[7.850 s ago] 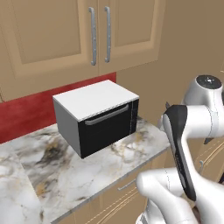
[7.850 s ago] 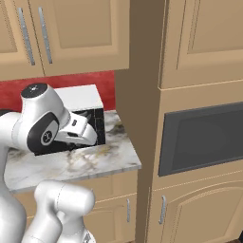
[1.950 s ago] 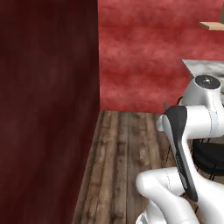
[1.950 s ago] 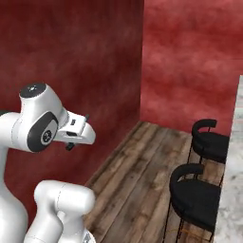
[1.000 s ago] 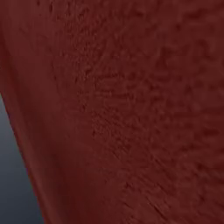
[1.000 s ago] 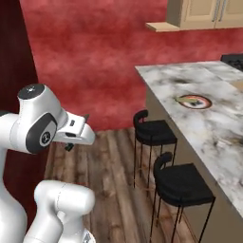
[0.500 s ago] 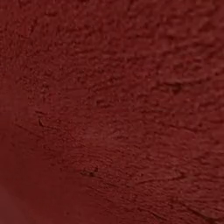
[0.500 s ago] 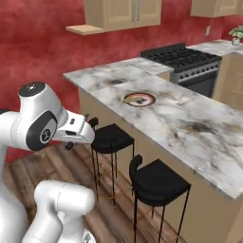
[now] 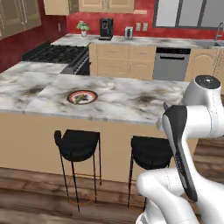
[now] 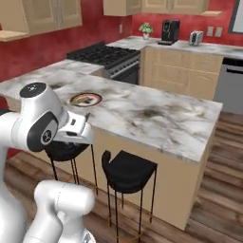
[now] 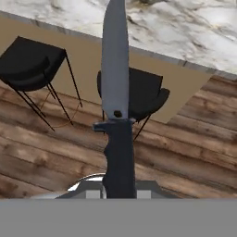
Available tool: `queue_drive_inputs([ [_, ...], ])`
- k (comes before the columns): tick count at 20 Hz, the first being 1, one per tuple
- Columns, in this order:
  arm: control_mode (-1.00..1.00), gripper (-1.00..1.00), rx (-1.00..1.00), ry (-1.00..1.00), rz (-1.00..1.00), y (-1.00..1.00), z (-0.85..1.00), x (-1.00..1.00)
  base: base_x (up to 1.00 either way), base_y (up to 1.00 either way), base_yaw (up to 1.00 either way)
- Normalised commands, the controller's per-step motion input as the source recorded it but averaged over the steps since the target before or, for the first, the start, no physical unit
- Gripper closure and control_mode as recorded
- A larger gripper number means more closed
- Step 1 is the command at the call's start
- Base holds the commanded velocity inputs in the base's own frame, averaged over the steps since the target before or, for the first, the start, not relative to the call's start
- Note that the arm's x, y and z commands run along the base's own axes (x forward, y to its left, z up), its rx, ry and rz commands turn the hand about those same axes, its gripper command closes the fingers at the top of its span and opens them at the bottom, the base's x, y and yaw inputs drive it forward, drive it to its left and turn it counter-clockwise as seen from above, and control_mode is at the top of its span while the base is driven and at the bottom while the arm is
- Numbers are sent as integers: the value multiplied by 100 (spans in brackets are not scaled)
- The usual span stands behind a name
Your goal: Retrieve the butter from the fridge and place it on a plate on the dining table. Then retrieve the butter knife by the fridge and place it near the plate.
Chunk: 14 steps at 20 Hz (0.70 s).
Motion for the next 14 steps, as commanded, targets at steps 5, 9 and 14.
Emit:
queue_drive_inputs([
  [5,100,100,0,0,0,0,0,0,1,82,-49],
  [9,100,100,0,0,0,0,0,0,23,99,-36],
  [14,100,100,0,0,0,0,0,0,33,90,-27],
])
